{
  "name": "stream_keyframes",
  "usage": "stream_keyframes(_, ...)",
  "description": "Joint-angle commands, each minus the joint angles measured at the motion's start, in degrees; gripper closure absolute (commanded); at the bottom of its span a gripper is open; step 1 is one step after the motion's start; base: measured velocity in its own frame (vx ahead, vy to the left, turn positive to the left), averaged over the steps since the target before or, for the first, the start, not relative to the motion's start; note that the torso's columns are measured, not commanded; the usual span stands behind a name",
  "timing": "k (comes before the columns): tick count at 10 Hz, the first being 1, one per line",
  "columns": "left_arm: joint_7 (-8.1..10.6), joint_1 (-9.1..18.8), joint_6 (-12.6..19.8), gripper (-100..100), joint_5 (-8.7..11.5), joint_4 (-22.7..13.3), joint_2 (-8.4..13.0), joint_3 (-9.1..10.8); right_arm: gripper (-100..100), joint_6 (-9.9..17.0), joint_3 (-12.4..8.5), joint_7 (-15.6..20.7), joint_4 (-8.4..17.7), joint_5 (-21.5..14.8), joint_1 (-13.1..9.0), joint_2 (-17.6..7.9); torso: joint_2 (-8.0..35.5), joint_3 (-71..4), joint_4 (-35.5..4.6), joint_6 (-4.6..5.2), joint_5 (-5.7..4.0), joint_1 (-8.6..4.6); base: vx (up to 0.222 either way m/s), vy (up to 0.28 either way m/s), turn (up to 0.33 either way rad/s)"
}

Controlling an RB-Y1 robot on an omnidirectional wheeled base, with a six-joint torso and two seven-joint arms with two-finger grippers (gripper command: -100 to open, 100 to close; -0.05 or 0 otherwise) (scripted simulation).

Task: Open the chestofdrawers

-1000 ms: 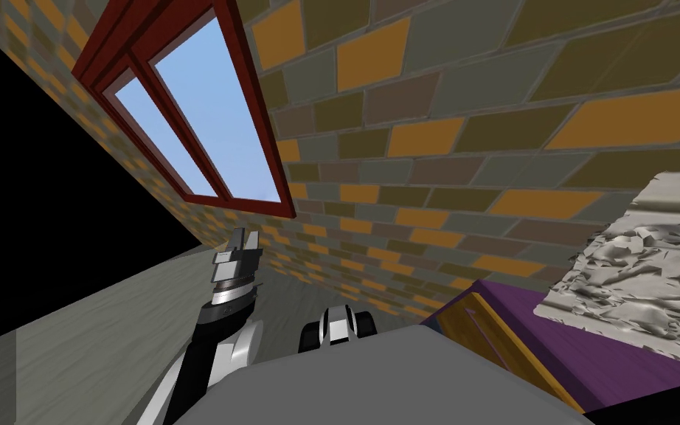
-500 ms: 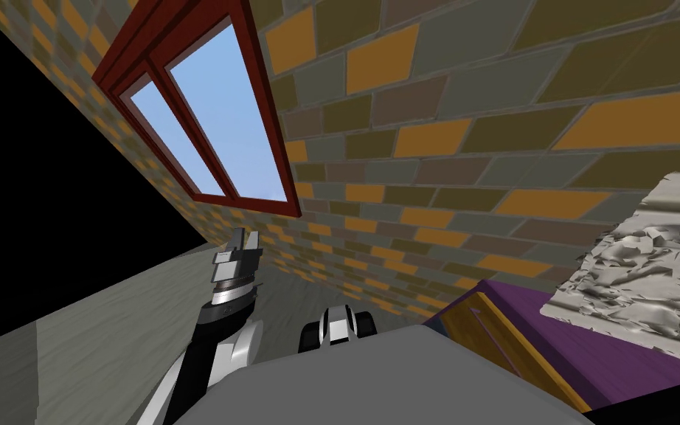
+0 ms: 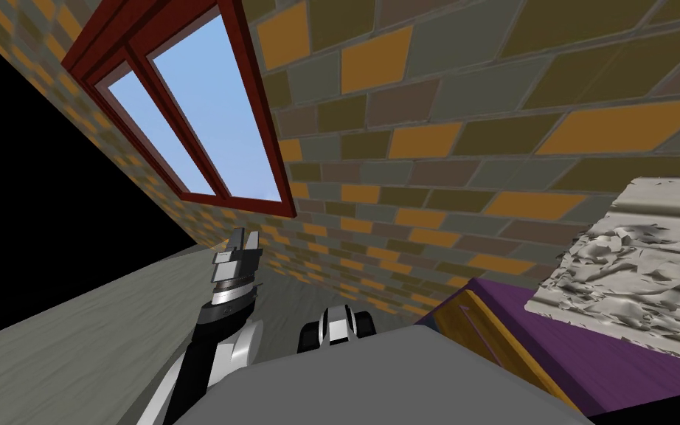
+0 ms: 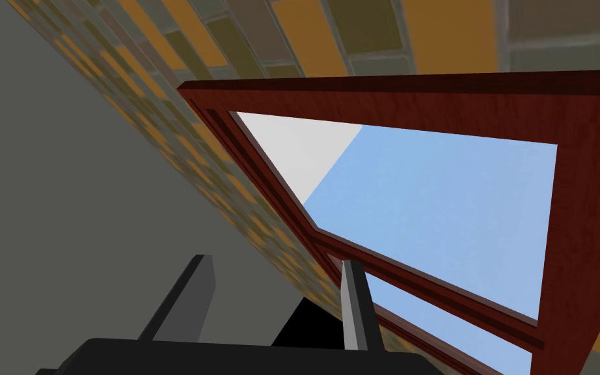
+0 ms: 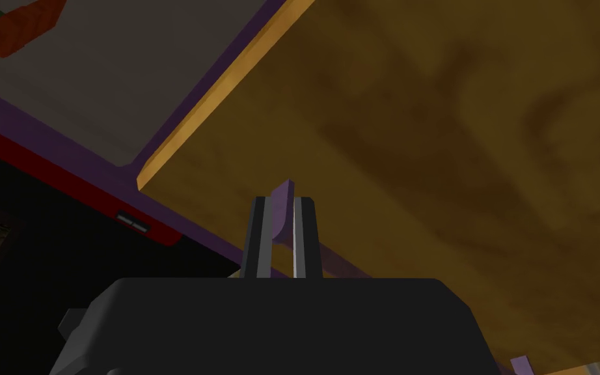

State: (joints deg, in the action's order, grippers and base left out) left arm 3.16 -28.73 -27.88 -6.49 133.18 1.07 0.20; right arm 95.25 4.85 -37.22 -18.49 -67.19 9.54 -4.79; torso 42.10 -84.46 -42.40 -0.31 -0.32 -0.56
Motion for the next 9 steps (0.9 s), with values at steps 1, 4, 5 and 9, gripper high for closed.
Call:
stream_keyframes(1, 0.00, 0.0, 0.0, 0, 0.0, 0.0, 0.0, 0.00, 100, 0.9, 0.6, 1.1, -1.0, -0.8, 1.9, 0.6, 0.0, 0.0, 0.0, 0.05, 0.01, 0.12, 0.015, -0.020, 0.025)
stream_keyframes(4, 0.00, 0.0, 0.0, 0, 0.0, 0.0, 0.0, 0.00, 100, 2.6, 0.6, 0.0, -3.6, -1.8, 1.4, 2.8, 0.1, 0.0, 0.0, 0.05, 0.00, 0.18, 0.009, -0.033, -0.037)
stream_keyframes(5, 0.00, 0.0, 0.0, 0, 0.0, 0.0, 0.0, -0.01, 100, 2.6, 0.6, 0.0, -3.0, -1.8, 1.4, 2.8, 0.0, 0.0, 0.0, -0.02, 0.03, 0.13, 0.001, -0.009, 0.010)
stream_keyframes(9, 0.00, 0.0, 0.0, 0, 0.0, 0.0, 0.0, -0.01, 100, 4.3, 0.6, 0.7, -4.6, -2.4, 2.8, 3.7, 0.1, 0.0, 0.0, 0.21, 0.04, 0.26, 0.006, 0.007, 0.004)
